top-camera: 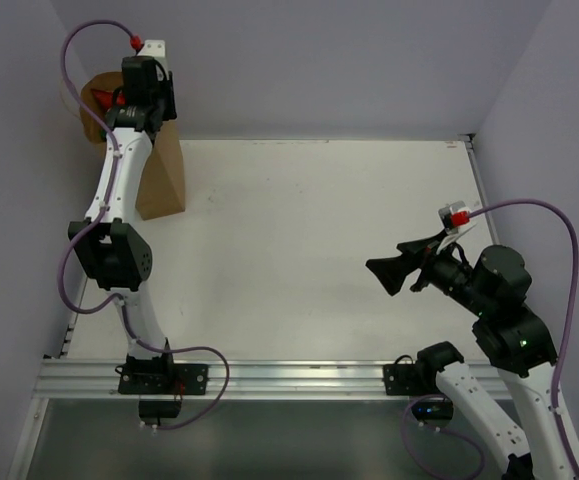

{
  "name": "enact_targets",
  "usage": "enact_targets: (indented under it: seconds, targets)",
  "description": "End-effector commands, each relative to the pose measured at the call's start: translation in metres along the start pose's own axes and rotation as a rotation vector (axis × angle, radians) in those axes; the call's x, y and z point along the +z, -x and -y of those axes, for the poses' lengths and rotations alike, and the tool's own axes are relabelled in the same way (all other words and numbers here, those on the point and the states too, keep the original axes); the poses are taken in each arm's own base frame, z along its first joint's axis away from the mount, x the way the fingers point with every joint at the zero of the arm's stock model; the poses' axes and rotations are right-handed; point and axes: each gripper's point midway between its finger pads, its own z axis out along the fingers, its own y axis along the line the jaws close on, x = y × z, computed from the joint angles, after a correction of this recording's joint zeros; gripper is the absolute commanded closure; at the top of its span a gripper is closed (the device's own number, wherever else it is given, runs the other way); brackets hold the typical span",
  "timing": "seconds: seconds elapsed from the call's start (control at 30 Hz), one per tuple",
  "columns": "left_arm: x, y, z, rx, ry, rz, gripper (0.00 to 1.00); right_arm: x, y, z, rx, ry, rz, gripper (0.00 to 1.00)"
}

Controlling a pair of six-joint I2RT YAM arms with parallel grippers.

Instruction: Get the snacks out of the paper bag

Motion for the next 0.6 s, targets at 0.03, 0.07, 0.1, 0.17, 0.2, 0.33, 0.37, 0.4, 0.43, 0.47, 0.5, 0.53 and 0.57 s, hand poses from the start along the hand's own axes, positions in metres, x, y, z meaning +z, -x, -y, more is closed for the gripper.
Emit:
enact_targets:
  seconds: [0.03,0.07,0.1,0.17,0.2,0.33,0.37,0.4,0.43,0.47,0.5,0.53,0.57]
  targets:
    - [0.004,0.030,-0.001,0.000,-0.025,0.101,0.72,0.003,-0.003,-0.006,0.020,0.032,-0.026,0.01]
    - [0.006,0.029,0.001,0.001,-0.032,0.098,0.78,0.003,-0.003,-0.005,0.019,0.030,-0.028,0.01]
    - [0.008,0.027,0.002,0.002,-0.040,0.092,0.87,0.003,-0.004,-0.005,0.022,0.027,-0.031,0.01]
    - [0.007,0.026,0.009,0.003,-0.079,0.089,1.00,0.002,-0.004,-0.005,0.023,0.025,-0.032,0.01]
    - [0.005,0.026,0.012,0.003,-0.100,0.088,1.00,0.002,-0.004,-0.005,0.023,0.025,-0.034,0.01]
    - [-0.030,0.041,0.041,-0.006,-0.286,0.131,1.00,0.000,-0.003,-0.006,0.022,0.027,-0.026,0.01]
    - [-0.044,0.042,0.051,-0.002,-0.346,0.135,1.00,0.000,-0.002,-0.007,0.020,0.030,-0.022,0.01]
    - [-0.042,0.036,0.052,-0.002,-0.347,0.118,1.00,0.000,-0.002,-0.007,0.019,0.031,-0.021,0.01]
    - [-0.060,0.041,0.061,0.005,-0.394,0.135,1.00,0.000,-0.002,-0.007,0.021,0.033,-0.022,0.01]
    - [-0.068,0.041,0.067,0.011,-0.418,0.137,1.00,-0.001,-0.001,-0.008,0.021,0.034,-0.019,0.01]
    - [-0.072,0.031,0.072,0.017,-0.440,0.115,1.00,-0.001,-0.001,-0.008,0.021,0.038,-0.019,0.01]
    - [-0.093,0.036,0.083,0.030,-0.479,0.136,1.00,-0.001,0.000,-0.009,0.020,0.041,-0.017,0.01]
    - [-0.101,0.032,0.089,0.042,-0.496,0.133,1.00,-0.002,0.000,-0.009,0.018,0.042,-0.016,0.01]
